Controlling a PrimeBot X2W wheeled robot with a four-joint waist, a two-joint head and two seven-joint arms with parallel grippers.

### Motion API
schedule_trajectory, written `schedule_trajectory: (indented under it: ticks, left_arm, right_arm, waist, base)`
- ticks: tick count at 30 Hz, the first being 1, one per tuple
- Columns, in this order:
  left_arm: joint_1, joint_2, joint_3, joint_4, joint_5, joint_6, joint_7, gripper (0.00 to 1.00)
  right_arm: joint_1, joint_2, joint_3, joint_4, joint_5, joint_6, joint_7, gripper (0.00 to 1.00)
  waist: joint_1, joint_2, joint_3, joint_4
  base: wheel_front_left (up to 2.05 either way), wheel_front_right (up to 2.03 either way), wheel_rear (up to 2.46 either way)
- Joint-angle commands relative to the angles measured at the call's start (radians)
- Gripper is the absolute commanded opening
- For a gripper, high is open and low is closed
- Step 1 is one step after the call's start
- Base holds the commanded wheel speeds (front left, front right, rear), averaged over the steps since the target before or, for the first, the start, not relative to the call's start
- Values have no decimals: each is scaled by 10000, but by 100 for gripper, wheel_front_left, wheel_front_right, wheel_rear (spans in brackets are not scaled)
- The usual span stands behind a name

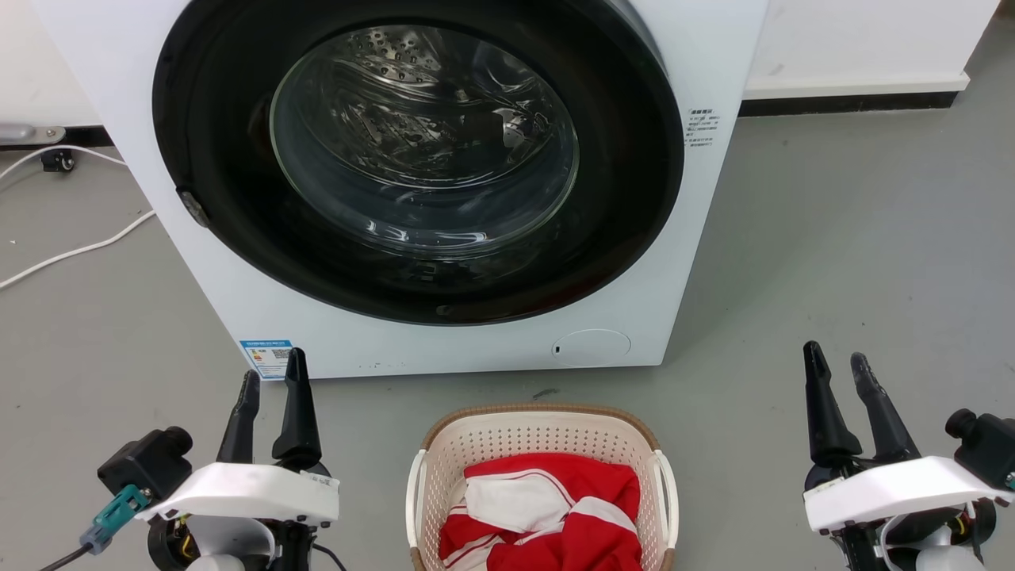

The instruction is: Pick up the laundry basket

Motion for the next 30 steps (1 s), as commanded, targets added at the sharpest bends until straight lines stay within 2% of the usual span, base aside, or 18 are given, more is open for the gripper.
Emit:
schedule_trajectory:
  ticks: [1,30]
  left_arm:
    - [-13,42,-19,-180,364,49,-112,100]
    - [198,51,-120,-449,3395,169,-828,100]
  right_arm:
    - [0,-33,-14,-151,-319,1,-104,100]
    - [181,-41,189,-352,-3420,1,-821,100]
  waist:
    - [0,0,5,4]
    - [0,0,110,19]
  base:
    - [0,0,0]
    - [0,0,0]
